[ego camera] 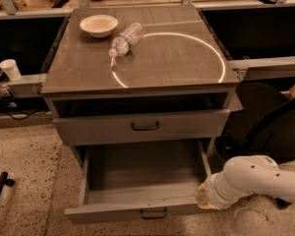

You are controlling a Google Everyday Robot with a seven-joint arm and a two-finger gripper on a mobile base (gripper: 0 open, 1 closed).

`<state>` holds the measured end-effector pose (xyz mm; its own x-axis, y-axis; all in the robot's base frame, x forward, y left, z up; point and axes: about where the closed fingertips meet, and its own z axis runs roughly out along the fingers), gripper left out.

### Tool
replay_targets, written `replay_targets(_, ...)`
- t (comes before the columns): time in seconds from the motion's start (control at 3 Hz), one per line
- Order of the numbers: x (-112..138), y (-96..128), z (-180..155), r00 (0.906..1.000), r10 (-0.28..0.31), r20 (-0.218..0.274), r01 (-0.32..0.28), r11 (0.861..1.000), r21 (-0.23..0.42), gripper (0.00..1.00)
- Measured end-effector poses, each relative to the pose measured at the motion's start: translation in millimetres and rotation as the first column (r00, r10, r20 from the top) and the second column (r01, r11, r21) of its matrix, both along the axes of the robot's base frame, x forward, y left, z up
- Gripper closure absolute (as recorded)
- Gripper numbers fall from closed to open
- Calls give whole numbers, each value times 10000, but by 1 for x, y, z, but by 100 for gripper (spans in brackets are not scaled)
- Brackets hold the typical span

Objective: Open middle drawer

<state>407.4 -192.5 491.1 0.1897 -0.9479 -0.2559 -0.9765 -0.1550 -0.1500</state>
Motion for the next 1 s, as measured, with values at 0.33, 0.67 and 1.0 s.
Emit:
replay_targets(0.33, 0, 0, 0, 10000, 0, -1, 0, 10000, 0, 31)
replay_targets(0.67, 0, 0, 0, 10000, 1, -1, -1, 10000, 0, 2)
replay_targets(1.0, 0, 0, 0, 10000, 1, -1, -1, 10000, 0, 0)
